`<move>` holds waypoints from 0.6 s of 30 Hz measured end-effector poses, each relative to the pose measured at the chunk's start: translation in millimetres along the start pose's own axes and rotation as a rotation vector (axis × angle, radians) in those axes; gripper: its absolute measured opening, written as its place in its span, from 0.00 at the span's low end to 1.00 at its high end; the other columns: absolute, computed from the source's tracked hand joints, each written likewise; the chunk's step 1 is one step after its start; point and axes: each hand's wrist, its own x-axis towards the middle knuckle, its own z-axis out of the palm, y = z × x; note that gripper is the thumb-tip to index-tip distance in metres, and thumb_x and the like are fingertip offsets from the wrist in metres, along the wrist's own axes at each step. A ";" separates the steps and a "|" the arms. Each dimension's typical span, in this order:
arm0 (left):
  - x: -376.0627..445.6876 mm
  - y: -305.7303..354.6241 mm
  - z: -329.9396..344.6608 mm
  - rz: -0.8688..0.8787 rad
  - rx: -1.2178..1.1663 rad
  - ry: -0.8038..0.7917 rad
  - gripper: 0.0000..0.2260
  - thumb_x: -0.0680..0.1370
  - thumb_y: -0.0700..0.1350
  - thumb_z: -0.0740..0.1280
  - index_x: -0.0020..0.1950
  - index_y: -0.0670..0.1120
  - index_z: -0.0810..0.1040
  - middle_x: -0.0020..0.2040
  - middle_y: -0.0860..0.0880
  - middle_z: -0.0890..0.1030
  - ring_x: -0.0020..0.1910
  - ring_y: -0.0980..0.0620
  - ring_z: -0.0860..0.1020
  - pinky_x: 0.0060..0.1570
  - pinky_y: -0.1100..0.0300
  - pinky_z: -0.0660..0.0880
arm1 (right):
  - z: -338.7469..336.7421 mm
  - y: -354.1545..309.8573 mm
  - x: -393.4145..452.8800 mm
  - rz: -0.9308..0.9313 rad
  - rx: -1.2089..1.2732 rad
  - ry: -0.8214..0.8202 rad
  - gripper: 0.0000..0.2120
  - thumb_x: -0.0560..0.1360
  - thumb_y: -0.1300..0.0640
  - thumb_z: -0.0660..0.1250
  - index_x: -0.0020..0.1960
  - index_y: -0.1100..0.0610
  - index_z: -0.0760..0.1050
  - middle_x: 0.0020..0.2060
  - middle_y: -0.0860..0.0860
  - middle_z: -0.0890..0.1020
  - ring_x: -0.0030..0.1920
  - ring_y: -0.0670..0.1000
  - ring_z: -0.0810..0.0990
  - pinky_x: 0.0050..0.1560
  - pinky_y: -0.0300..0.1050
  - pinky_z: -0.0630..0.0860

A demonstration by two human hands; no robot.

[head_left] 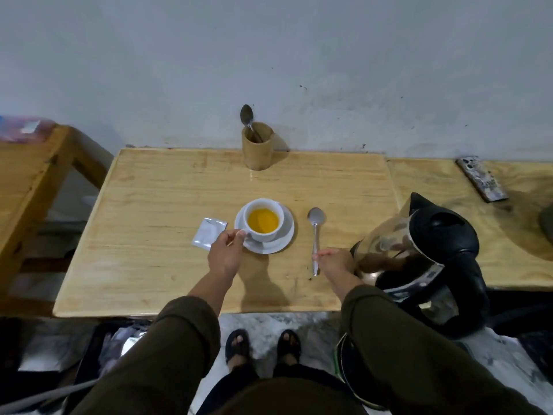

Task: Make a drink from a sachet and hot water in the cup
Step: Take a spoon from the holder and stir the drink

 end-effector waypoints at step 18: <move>-1.8 -2.8 12.6 -0.020 -0.002 0.092 0.14 0.78 0.51 0.63 0.60 0.45 0.77 0.51 0.51 0.76 0.52 0.52 0.73 0.55 0.59 0.69 | -2.6 1.7 16.4 -0.275 -0.253 -0.031 0.05 0.71 0.62 0.70 0.46 0.62 0.79 0.46 0.57 0.83 0.49 0.57 0.80 0.46 0.45 0.75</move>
